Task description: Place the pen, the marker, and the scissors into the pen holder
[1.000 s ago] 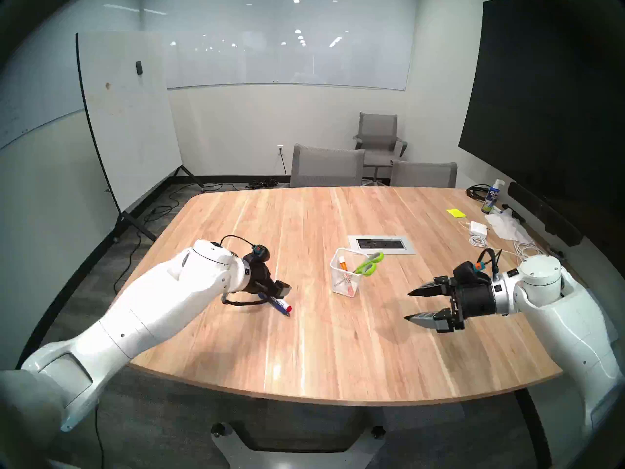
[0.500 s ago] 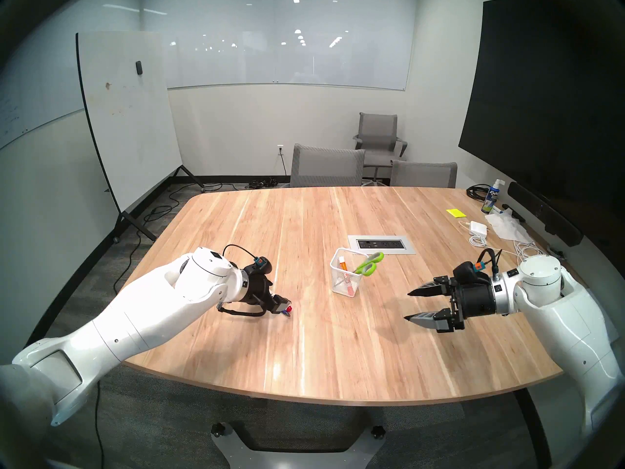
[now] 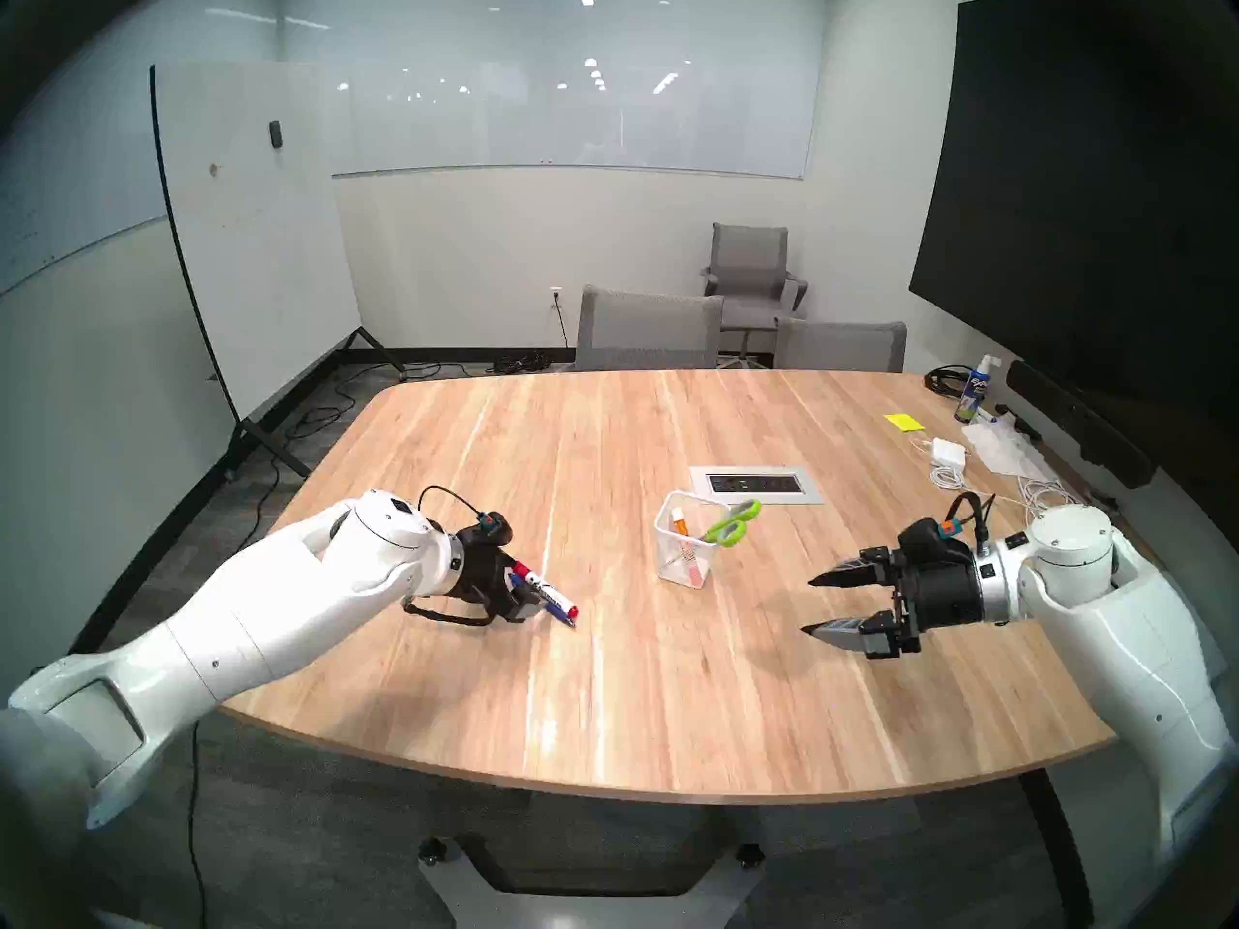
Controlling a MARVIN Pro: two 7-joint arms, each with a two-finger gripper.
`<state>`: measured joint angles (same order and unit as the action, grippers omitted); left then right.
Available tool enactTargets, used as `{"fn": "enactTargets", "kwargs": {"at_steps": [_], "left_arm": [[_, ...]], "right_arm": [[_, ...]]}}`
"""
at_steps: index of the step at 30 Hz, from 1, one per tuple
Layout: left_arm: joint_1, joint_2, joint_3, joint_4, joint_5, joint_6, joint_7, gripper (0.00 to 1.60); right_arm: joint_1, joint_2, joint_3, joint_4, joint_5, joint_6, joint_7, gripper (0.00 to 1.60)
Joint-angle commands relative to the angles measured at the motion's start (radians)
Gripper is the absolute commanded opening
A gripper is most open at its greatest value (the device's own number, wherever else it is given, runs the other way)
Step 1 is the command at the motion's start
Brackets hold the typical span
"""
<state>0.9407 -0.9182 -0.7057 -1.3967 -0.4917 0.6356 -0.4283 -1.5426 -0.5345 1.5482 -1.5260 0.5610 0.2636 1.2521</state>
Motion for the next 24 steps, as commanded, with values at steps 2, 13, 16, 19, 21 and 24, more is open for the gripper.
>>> {"fn": "enactTargets", "kwargs": {"at_steps": [2, 13, 16, 19, 21, 24], "left_arm": [[-0.063, -0.012, 0.006, 0.048, 0.029, -0.078, -0.056, 1.60], [-0.082, -0.026, 0.013, 0.073, 0.063, -0.148, -0.097, 1.60], [-0.090, -0.033, 0.015, 0.086, 0.069, -0.160, -0.115, 1.60], [-0.103, -0.043, 0.025, 0.109, 0.081, -0.180, -0.142, 1.60], [-0.111, -0.049, 0.030, 0.134, 0.087, -0.207, -0.173, 1.60], [-0.121, -0.060, 0.039, 0.164, 0.098, -0.224, -0.192, 1.60]], "right_arm": [[0.010, 0.001, 0.010, -0.005, 0.006, 0.002, -0.002, 1.60], [0.010, 0.001, 0.010, -0.005, 0.006, 0.002, -0.002, 1.60], [0.010, 0.001, 0.010, -0.005, 0.006, 0.002, -0.002, 1.60], [0.010, 0.001, 0.010, -0.005, 0.006, 0.002, -0.002, 1.60], [0.010, 0.001, 0.010, -0.005, 0.006, 0.002, -0.002, 1.60], [0.010, 0.001, 0.010, -0.005, 0.006, 0.002, -0.002, 1.60]]}}
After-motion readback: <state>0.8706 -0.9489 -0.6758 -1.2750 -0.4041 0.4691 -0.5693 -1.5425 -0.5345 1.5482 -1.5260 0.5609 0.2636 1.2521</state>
